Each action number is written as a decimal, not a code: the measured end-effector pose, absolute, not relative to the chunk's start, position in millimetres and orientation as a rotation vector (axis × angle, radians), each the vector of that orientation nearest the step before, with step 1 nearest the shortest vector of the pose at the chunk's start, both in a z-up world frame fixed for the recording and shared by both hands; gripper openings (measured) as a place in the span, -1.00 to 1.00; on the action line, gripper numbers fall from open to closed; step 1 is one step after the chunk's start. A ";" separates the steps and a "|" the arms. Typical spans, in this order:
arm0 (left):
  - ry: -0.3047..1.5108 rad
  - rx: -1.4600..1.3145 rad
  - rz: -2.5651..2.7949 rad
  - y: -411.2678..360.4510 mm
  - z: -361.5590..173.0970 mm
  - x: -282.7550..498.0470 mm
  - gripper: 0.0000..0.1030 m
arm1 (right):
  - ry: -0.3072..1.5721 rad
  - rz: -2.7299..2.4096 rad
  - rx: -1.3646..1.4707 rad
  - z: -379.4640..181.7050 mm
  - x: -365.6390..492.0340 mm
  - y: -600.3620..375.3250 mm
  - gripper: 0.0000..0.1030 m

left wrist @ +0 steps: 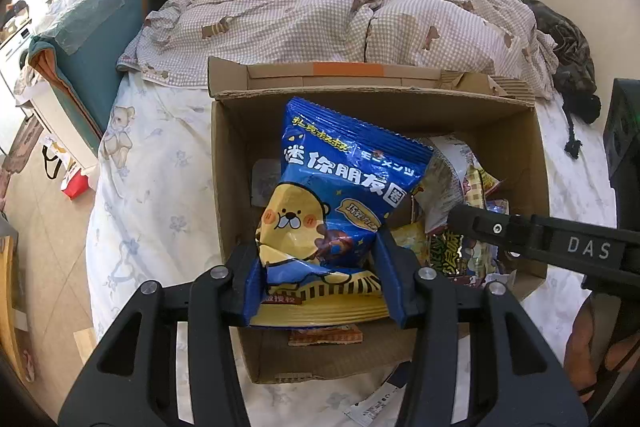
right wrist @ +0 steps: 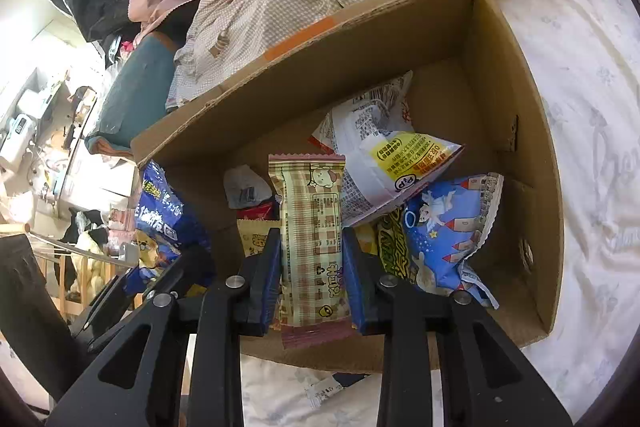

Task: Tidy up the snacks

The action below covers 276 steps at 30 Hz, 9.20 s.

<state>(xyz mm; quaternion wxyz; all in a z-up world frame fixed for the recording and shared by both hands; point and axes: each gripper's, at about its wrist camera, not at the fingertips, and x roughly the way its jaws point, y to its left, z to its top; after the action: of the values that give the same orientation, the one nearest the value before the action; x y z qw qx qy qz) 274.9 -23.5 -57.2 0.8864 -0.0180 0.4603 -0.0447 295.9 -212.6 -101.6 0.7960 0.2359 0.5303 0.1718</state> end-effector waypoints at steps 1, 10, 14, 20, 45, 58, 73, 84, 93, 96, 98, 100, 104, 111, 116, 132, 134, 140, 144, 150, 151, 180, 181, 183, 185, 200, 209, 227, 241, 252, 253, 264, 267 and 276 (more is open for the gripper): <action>0.958 -0.035 -0.091 -23.9 -57.0 274.9 -0.12 | 1.134 0.368 0.510 -100.9 295.7 -213.4 -0.38; 0.947 -0.081 -0.093 -17.9 -53.5 274.0 0.09 | 1.065 0.338 0.608 -90.3 293.3 -228.2 0.37; 0.929 -0.102 -0.095 -16.9 -49.9 272.0 0.86 | 1.044 0.353 0.613 -81.3 293.2 -228.2 0.61; 0.908 -0.125 -0.094 -15.1 -42.6 269.1 0.89 | 1.046 0.336 0.603 -75.8 289.7 -229.6 0.63; 0.878 -0.149 -0.109 -3.2 -25.2 237.7 0.89 | 1.035 0.291 0.541 -57.4 251.2 -240.1 0.63; 0.928 -0.171 -0.115 1.0 -30.6 202.4 0.89 | 1.064 0.255 0.532 -58.9 212.4 -255.5 0.63; 1.083 -0.110 -0.139 -5.4 -78.6 185.2 0.89 | 1.156 0.112 0.844 -121.9 169.8 -329.7 0.63; 1.281 0.107 -0.272 -79.2 -169.4 198.1 0.76 | 1.194 0.054 0.862 -136.1 169.2 -344.6 0.63; 1.279 0.265 -0.296 -99.9 -186.2 194.5 -0.64 | 1.293 -0.062 0.708 -159.7 178.9 -343.5 0.63; 1.270 0.296 -0.305 -103.8 -180.0 188.1 -0.73 | 1.335 -0.071 0.575 -169.7 190.4 -328.5 0.63; 1.276 0.282 -0.303 -102.5 -173.1 185.9 -0.73 | 1.352 -0.078 0.490 -177.1 197.3 -318.6 0.63; 1.295 0.225 -0.285 -96.1 -165.0 184.8 -0.73 | 1.372 -0.094 0.449 -184.6 201.7 -312.8 0.63; 1.335 0.114 -0.248 -77.2 -154.5 187.7 -0.72 | 1.380 -0.116 0.376 -192.4 211.0 -301.4 0.63; 1.329 0.040 -0.202 -55.4 -142.6 190.5 -0.73 | 1.415 -0.168 0.228 -211.5 220.7 -285.3 0.67; 1.328 0.024 -0.203 -43.6 -144.4 193.4 -0.73 | 1.386 -0.188 0.143 -218.0 219.0 -276.6 0.74; 1.249 0.031 -0.178 -52.0 -114.9 181.9 -0.72 | 1.381 -0.148 0.133 -201.5 203.2 -278.3 -0.37; 1.243 0.028 -0.175 -51.1 -110.9 180.9 -0.72 | 1.379 -0.137 0.168 -197.5 199.1 -283.4 -0.37; 1.235 0.029 -0.174 -47.5 -104.2 176.8 -0.72 | 1.353 -0.131 0.230 -177.9 188.8 -304.0 -0.37; 1.231 0.007 -0.160 -42.4 -100.4 176.2 -0.72 | 1.332 -0.141 0.266 -162.5 179.9 -309.9 -0.37; 1.192 -0.017 -0.162 -37.3 -89.9 174.3 -0.72 | 1.260 -0.206 0.302 -125.6 166.9 -323.4 -0.37; 1.182 -0.016 -0.166 -36.3 -87.1 173.0 -0.72 | 1.251 -0.220 0.313 -122.9 165.0 -327.3 -0.37; 0.862 -0.144 -0.094 4.7 -22.7 199.3 -0.72 | 0.829 0.261 0.401 -36.2 188.8 -248.6 -0.37; 0.860 -0.132 -0.091 2.6 -24.3 201.9 -0.72 | 0.845 0.273 0.383 -37.1 194.6 -242.7 -0.36; 0.865 -0.107 -0.095 -3.6 -27.2 210.4 -0.72 | 0.867 0.286 0.363 -38.8 204.9 -235.9 -0.37; 0.864 -0.083 -0.098 -7.8 -27.6 217.9 -0.72 | 0.890 0.301 0.359 -41.2 217.1 -230.8 -0.36; 0.880 -0.036 -0.109 -23.8 -38.9 286.7 -0.72 | 1.083 0.348 0.414 -89.2 289.5 -211.9 -0.36; 0.875 -0.023 -0.091 -24.4 -43.2 287.0 -0.70 | 1.148 0.338 0.458 -103.1 299.7 -197.4 -0.36; 0.893 -0.081 -0.066 -11.1 -46.7 289.7 -0.21 | 1.123 0.335 0.524 -100.3 302.0 -205.1 -0.31; 0.799 -0.131 -0.026 0.4 -19.3 274.2 0.69 | 0.974 0.282 0.532 -62.0 294.9 -223.2 0.62; 0.705 -0.137 0.011 15.7 19.8 236.5 1.00 | 0.860 0.245 0.457 -20.7 251.5 -237.3 0.98; 0.707 -0.141 0.011 17.6 21.3 233.8 1.00 | 0.851 0.252 0.443 -18.1 246.5 -237.1 1.00; 0.721 -0.149 0.009 34.6 25.7 180.9 1.00 | 0.769 0.211 0.308 1.3 173.9 -246.7 1.00; 0.714 -0.134 -0.028 30.9 29.9 164.5 1.00 | 0.760 0.202 0.301 2.8 161.5 -249.5 1.00; 0.681 -0.056 -0.037 20.3 30.2 123.2 1.00 | 0.721 0.183 0.263 6.4 128.2 -249.4 1.00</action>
<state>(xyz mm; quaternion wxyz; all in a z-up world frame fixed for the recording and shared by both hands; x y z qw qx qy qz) 123.2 20.3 30.2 0.9420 -0.0273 0.3340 -0.0181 128.2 -249.4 6.4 0.9232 0.1282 0.3512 0.0894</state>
